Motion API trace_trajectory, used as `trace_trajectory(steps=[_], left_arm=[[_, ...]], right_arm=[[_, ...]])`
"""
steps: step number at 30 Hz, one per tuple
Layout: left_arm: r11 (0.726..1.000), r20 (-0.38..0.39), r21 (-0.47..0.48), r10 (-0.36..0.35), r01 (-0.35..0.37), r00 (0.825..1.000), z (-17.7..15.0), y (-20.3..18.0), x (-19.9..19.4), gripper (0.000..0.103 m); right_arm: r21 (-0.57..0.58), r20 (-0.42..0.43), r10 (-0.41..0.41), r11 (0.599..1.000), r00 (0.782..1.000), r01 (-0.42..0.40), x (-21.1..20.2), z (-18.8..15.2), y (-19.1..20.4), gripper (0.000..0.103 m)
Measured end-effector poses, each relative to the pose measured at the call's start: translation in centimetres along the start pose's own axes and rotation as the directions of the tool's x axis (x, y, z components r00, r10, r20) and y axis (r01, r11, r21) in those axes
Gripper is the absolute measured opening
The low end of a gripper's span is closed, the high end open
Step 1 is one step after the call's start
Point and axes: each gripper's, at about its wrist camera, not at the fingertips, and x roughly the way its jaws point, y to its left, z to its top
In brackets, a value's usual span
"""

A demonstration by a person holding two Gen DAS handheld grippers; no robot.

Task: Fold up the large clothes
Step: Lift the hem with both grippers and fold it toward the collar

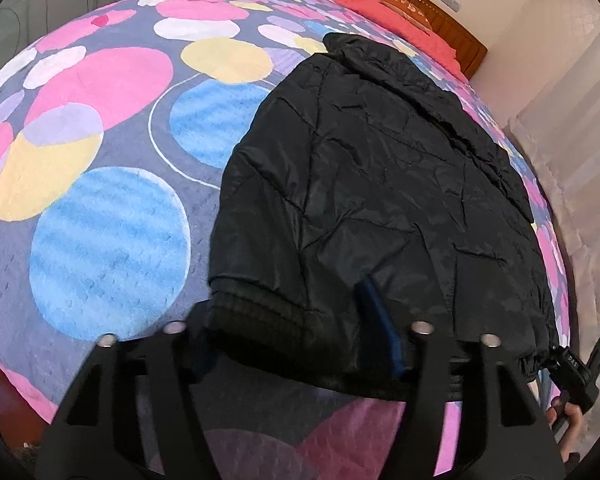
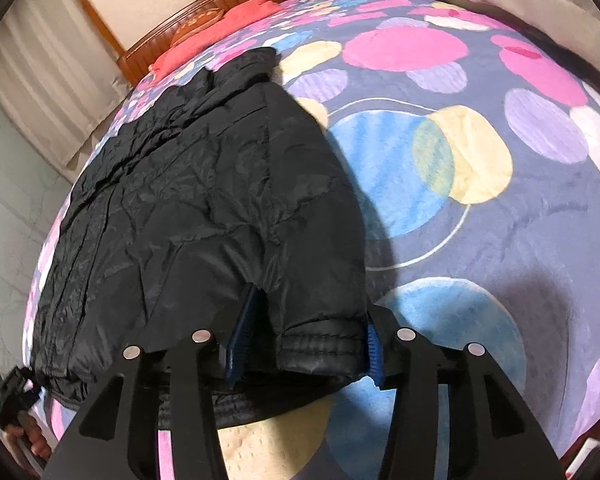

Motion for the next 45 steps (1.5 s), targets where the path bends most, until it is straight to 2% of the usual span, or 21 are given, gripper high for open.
trace_trajectory(steps=[1,3,7,16,20,23,27,30,34,38,42,45], left_arm=[[1.000,0.005,-0.006,-0.009,0.009,1.000,0.0,0.0,-0.1,0.038],[0.999,0.011,-0.031,-0.021,0.021,1.000,0.1,0.4,-0.2,0.027],[0.998,0.033,-0.039,-0.039,0.040,0.999,0.1,0.5,-0.7,0.017],[0.991,0.100,-0.050,-0.116,0.121,0.988,0.5,0.2,-4.4,0.012],[0.988,0.143,-0.032,-0.144,0.150,0.979,0.8,-0.4,-6.7,0.012],[0.983,0.178,-0.031,-0.172,0.180,0.969,2.3,-0.8,-7.7,0.012],[0.977,0.213,-0.013,-0.207,0.214,0.955,5.8,-2.0,-7.9,0.012],[0.973,0.235,0.005,-0.224,0.229,0.946,8.9,-3.6,-7.4,0.012],[0.974,0.265,0.030,-0.223,0.223,0.938,13.1,-5.5,-6.0,0.012],[0.977,0.270,0.024,-0.210,0.212,0.940,18.1,-7.0,-3.3,0.012],[0.981,0.255,0.000,-0.189,0.196,0.948,23.6,-8.4,0.4,0.012],[0.984,0.240,-0.009,-0.169,0.176,0.956,27.7,-9.5,3.6,0.012]], right_arm=[[-0.005,-0.001,0.003,1.000,1.000,-0.003,0.0,0.0,0.1,0.041],[-0.008,-0.002,0.018,1.000,1.000,-0.018,-0.1,-0.2,0.3,0.032],[0.027,-0.003,0.084,0.996,0.996,-0.084,-0.5,-0.1,-0.2,0.020],[0.102,0.025,0.220,0.970,0.975,-0.221,-3.2,-0.2,-0.8,0.014],[0.121,0.041,0.295,0.947,0.955,-0.298,-4.8,-0.2,-0.5,0.013],[0.150,0.060,0.373,0.913,0.926,-0.378,-5.3,1.0,-0.1,0.013],[0.149,0.097,0.471,0.864,0.877,-0.481,-5.5,4.7,1.7,0.013],[0.123,0.128,0.493,0.853,0.861,-0.507,-5.2,7.8,3.1,0.013],[0.112,0.170,0.500,0.847,0.849,-0.520,-3.6,12.8,4.7,0.013],[0.139,0.189,0.511,0.831,0.838,-0.538,-1.1,17.2,5.6,0.013],[0.171,0.201,0.504,0.826,0.840,-0.537,1.9,22.1,6.6,0.013],[0.185,0.202,0.484,0.835,0.852,-0.518,4.4,25.8,7.5,0.013]])
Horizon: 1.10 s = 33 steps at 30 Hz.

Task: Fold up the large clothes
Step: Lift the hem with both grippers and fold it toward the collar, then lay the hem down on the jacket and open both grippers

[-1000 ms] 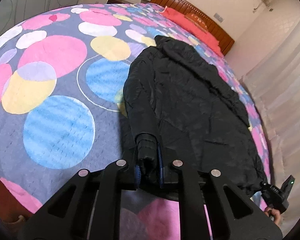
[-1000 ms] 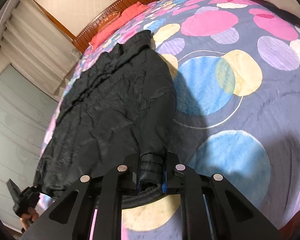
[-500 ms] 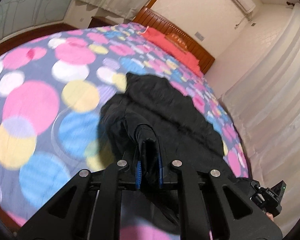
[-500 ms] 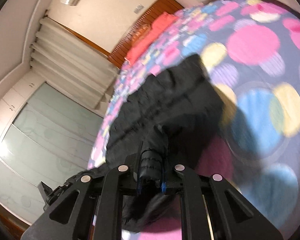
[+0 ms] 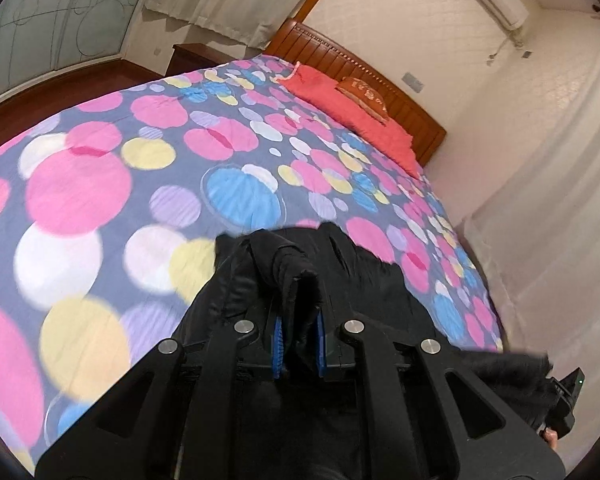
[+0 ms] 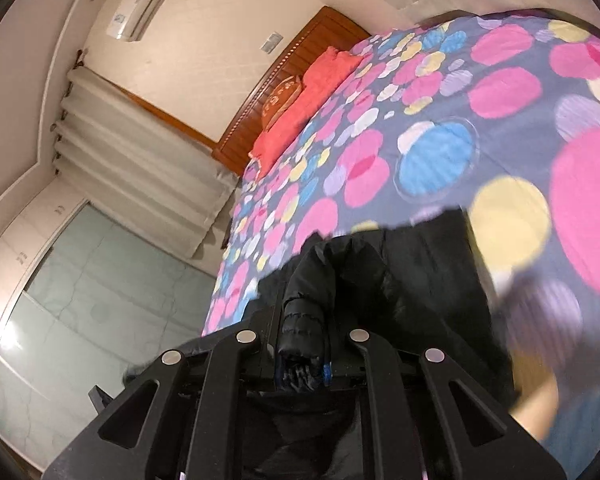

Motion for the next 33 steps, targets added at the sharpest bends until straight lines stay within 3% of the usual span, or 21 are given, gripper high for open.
trace_trajectory(steps=[5,9,14,18,21,23,24,25,26,28,33], left_arm=[[0.999,-0.034,-0.004,0.035,-0.035,0.999,4.2,-0.6,7.0,0.012],[0.995,-0.066,0.022,0.095,-0.094,0.993,5.7,-0.5,12.7,0.012],[0.985,-0.110,0.061,0.168,-0.162,0.980,5.5,0.7,18.5,0.012],[0.975,-0.125,0.098,0.209,-0.198,0.970,4.9,1.1,21.1,0.012],[0.975,-0.128,0.104,0.210,-0.197,0.969,4.7,1.2,21.6,0.016],[0.985,-0.132,0.069,0.165,-0.157,0.977,5.1,1.5,20.9,0.025],[0.989,-0.136,0.054,0.146,-0.140,0.980,5.3,1.6,20.7,0.039],[0.992,-0.133,0.037,0.125,-0.121,0.983,5.7,1.7,20.2,0.051],[0.993,-0.120,0.025,0.114,-0.112,0.986,6.0,1.7,19.7,0.055],[0.994,-0.067,0.014,0.106,-0.105,0.992,6.9,1.6,18.0,0.064],[0.995,-0.022,0.016,0.095,-0.094,0.995,7.8,1.0,14.2,0.067]], right_arm=[[0.016,-0.015,-0.062,0.998,0.998,0.062,6.5,4.5,-1.0,0.013],[0.030,-0.048,-0.140,0.989,0.989,0.142,11.4,6.4,-3.4,0.013],[0.045,-0.112,-0.218,0.973,0.969,0.224,17.0,7.0,-7.0,0.013],[0.046,-0.131,-0.245,0.966,0.961,0.253,19.2,6.8,-8.5,0.014],[0.070,-0.137,-0.227,0.969,0.964,0.238,19.3,6.8,-8.9,0.018],[0.088,-0.146,-0.206,0.971,0.968,0.220,18.9,7.0,-8.9,0.025],[0.102,-0.151,-0.190,0.973,0.970,0.207,18.4,7.1,-8.8,0.027],[0.114,-0.148,-0.173,0.975,0.974,0.191,17.9,7.3,-8.7,0.037],[0.123,-0.139,-0.154,0.978,0.978,0.171,17.3,7.5,-8.5,0.052],[0.124,-0.088,-0.159,0.978,0.983,0.169,15.5,7.9,-7.9,0.068],[0.071,-0.044,-0.162,0.984,0.986,0.164,13.0,7.6,-5.3,0.068]])
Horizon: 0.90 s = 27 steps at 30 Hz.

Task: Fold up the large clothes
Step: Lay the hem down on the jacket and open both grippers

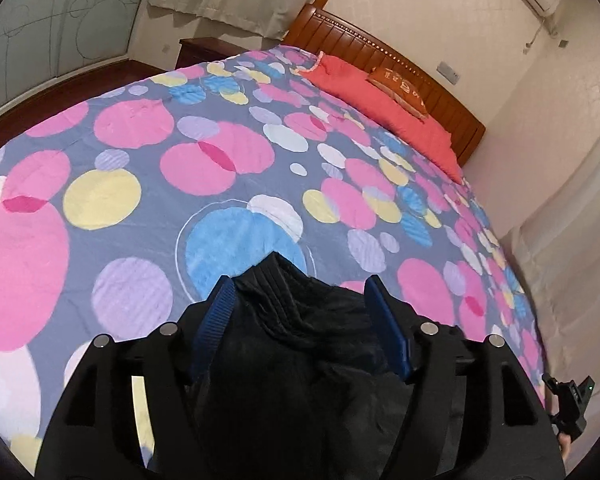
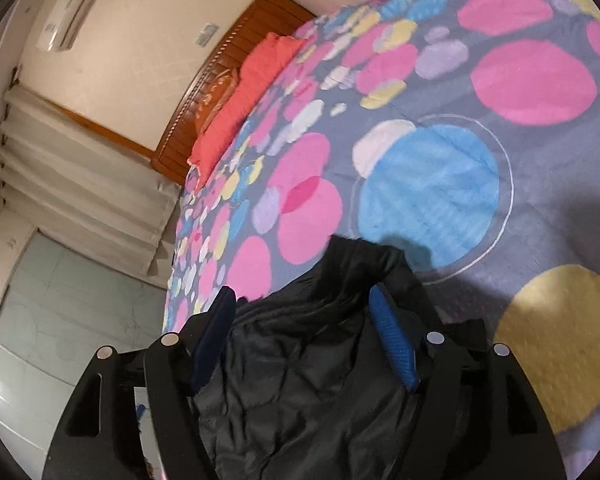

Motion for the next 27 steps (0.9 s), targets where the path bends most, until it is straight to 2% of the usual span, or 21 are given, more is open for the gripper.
trace_trajectory(steps=[4,9,11,14,16,18,20,23,27], left_arm=[[0.996,-0.011,0.086,-0.020,0.021,1.000,-2.5,-2.4,-1.4,0.067],[0.975,-0.049,0.221,-0.012,0.023,0.999,-6.5,-7.2,0.5,0.067],[0.974,-0.062,0.223,-0.016,0.029,0.998,-7.2,-8.0,1.6,0.067],[0.972,-0.056,0.235,0.020,-0.007,0.998,-8.2,-9.3,4.2,0.067],[0.969,-0.067,0.245,0.050,-0.032,0.996,-8.7,-9.4,5.6,0.067],[0.958,-0.076,0.276,0.099,-0.075,0.992,-9.3,-9.5,7.2,0.067],[0.946,-0.088,0.308,0.130,-0.098,0.988,-9.8,-9.5,8.5,0.068],[0.920,-0.054,0.362,0.181,-0.149,0.982,-10.7,-10.0,9.7,0.069],[0.902,-0.032,0.392,0.211,-0.182,0.977,-11.4,-10.1,11.1,0.070]], right_arm=[[-0.189,0.014,-0.082,0.979,0.997,0.083,0.2,-2.9,4.7,0.068],[-0.401,-0.020,-0.147,0.907,0.989,0.127,4.5,-7.3,11.0,0.064],[-0.460,-0.026,-0.164,0.877,0.986,0.134,6.3,-8.6,12.9,0.063],[-0.552,-0.018,-0.225,0.815,0.974,0.178,9.5,-10.4,14.6,0.063],[-0.627,0.029,-0.289,0.740,0.957,0.243,11.5,-11.7,15.1,0.063],[-0.669,0.048,-0.334,0.689,0.941,0.279,13.0,-12.5,14.7,0.063],[-0.672,0.045,-0.352,0.682,0.935,0.289,14.1,-12.7,13.7,0.063],[-0.665,0.051,-0.362,0.683,0.931,0.301,15.0,-13.0,12.9,0.063],[-0.667,0.076,-0.366,0.673,0.928,0.320,15.9,-13.5,12.3,0.064]])
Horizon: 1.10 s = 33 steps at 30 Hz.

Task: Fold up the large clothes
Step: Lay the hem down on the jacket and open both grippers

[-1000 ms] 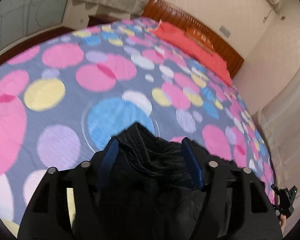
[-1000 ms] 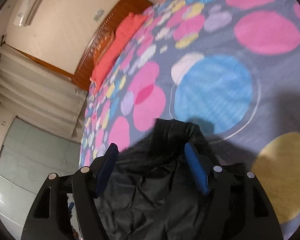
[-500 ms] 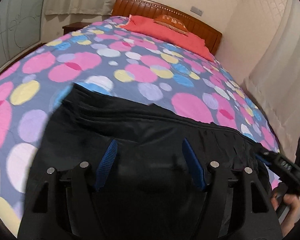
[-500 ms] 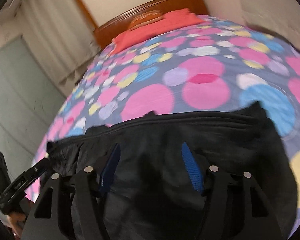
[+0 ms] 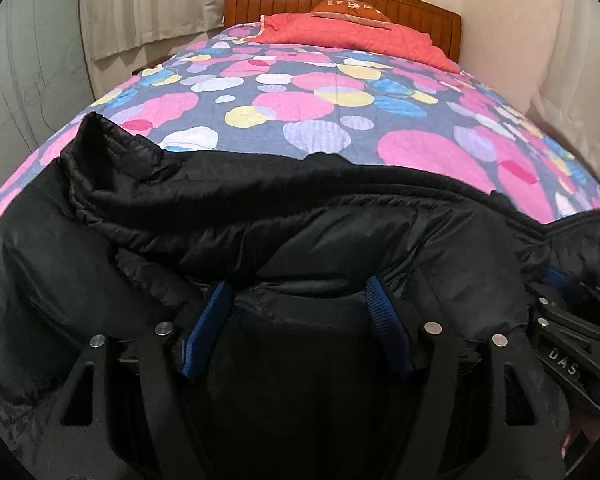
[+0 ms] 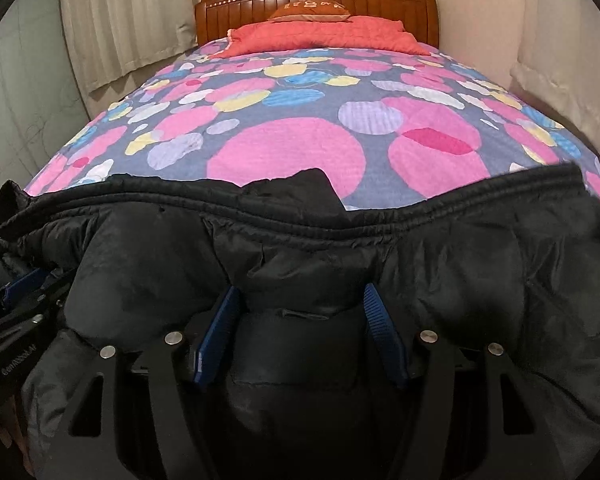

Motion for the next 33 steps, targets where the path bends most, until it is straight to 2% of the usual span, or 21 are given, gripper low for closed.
trace_trajectory(steps=[4,6,9,11,13,14,15,17,19,21,24,29,33], left_arm=[[1.000,-0.008,0.013,0.019,-0.019,1.000,-0.1,-0.3,0.6,0.070],[1.000,-0.022,0.012,0.007,-0.007,1.000,0.2,-0.2,0.2,0.070],[0.999,-0.066,0.005,-0.048,0.048,0.997,0.8,0.9,-1.6,0.070],[0.996,-0.034,-0.029,-0.083,0.082,0.996,1.3,2.6,-3.5,0.070],[0.998,0.047,-0.043,-0.038,0.040,0.998,2.1,5.1,-5.3,0.071],[0.999,0.064,-0.045,-0.016,0.019,0.998,2.4,5.9,-5.4,0.071],[0.999,0.069,-0.051,0.019,-0.016,0.997,2.6,7.0,-5.1,0.072],[0.995,0.013,-0.091,0.045,-0.043,0.999,2.7,9.0,-3.5,0.071],[0.993,-0.027,-0.113,0.043,-0.046,0.999,2.4,9.8,-2.3,0.071],[0.993,-0.064,-0.092,0.063,-0.068,0.996,1.9,9.6,-1.0,0.072],[0.992,-0.059,-0.057,0.105,-0.108,0.993,1.3,8.8,-0.1,0.074],[0.993,-0.052,-0.090,0.076,-0.080,0.996,0.6,9.3,1.0,0.076],[0.992,-0.053,-0.073,0.097,-0.100,0.994,0.9,8.9,1.6,0.077]], right_arm=[[0.001,0.005,-0.003,1.000,1.000,0.003,0.2,-0.1,0.0,0.065],[0.009,0.004,0.010,1.000,1.000,-0.010,-0.2,0.1,-0.3,0.065],[0.037,0.019,0.058,0.998,0.998,-0.058,-2.3,0.6,-1.6,0.065],[0.046,0.074,0.035,0.998,0.997,-0.038,-4.6,1.5,-3.5,0.065],[0.052,0.095,-0.017,0.999,0.995,0.012,-5.6,2.4,-5.4,0.066],[0.054,0.092,-0.063,0.997,0.994,0.058,-5.7,2.8,-6.8,0.066],[0.053,0.085,-0.092,0.995,0.992,0.087,-5.5,2.9,-7.7,0.066],[0.061,0.044,-0.140,0.989,0.989,0.137,-4.3,2.9,-9.5,0.066],[0.083,-0.018,-0.122,0.989,0.992,0.123,-2.3,2.3,-11.1,0.066],[0.088,-0.040,-0.112,0.989,0.993,0.115,-0.9,1.5,-11.3,0.067],[0.059,-0.043,-0.140,0.988,0.989,0.143,0.1,0.9,-10.6,0.069],[0.112,-0.019,-0.102,0.988,0.995,0.103,0.8,0.0,-11.4,0.072],[0.112,-0.015,-0.108,0.988,0.994,0.109,0.8,0.1,-11.3,0.072]])
